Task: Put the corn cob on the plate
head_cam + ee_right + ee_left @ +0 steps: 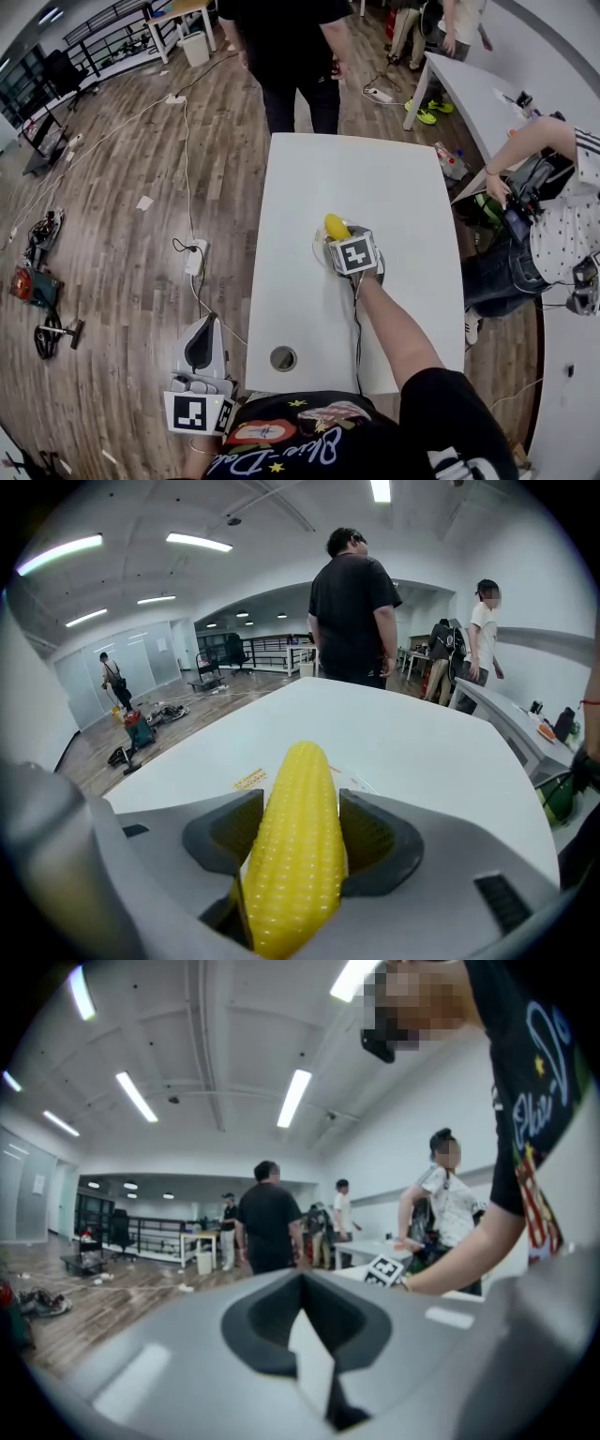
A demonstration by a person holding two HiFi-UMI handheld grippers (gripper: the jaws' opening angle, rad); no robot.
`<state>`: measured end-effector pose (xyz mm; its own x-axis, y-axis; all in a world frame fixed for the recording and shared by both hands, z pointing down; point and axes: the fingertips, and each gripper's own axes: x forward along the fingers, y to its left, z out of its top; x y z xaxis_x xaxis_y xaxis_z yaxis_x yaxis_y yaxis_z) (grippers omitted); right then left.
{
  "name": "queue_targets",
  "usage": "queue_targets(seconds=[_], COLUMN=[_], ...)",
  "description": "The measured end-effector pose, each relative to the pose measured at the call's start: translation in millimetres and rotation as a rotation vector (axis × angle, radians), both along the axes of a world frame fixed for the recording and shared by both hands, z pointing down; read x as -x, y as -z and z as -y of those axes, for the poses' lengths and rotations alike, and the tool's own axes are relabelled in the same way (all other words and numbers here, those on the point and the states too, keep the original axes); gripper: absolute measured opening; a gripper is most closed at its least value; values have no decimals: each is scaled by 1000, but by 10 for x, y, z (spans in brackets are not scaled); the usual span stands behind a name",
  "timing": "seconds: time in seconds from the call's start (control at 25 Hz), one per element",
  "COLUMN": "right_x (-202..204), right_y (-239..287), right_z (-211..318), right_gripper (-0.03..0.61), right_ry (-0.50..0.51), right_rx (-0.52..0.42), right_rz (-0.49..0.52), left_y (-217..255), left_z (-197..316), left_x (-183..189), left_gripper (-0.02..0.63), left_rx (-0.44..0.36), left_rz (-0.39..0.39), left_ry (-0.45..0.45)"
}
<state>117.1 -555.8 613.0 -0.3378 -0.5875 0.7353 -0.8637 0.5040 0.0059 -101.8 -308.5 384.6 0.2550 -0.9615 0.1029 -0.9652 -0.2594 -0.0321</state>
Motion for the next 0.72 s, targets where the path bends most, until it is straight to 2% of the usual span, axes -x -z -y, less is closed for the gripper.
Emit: queue_targets(seconds=[0.16, 0.28, 0.52, 0.64, 0.68, 0.72], right_x=[15, 56, 104, 76, 41, 1], right_y=[-26, 28, 669, 945, 1040, 1160], right_z=[21, 46, -144, -502, -637, -761], right_gripper=[258, 258, 257, 255, 240, 175], right_ry=[11, 4, 0, 25, 20, 4], right_rx=[-21, -49, -206, -288, -318, -357], right_rz=[-6, 39, 206, 197, 191, 199], left_y=[-27, -35, 11, 31, 45, 69], left_z=[0, 13, 133, 193, 205, 221], left_x=[44, 74, -18, -102, -142, -184], left_gripper=[-8, -8, -8, -8, -8, -8], left_rx=[6, 10, -21, -35, -42, -51], left_rz=[2, 1, -10, -19, -22, -25], left_ry=[3, -7, -54, -103, -122, -140])
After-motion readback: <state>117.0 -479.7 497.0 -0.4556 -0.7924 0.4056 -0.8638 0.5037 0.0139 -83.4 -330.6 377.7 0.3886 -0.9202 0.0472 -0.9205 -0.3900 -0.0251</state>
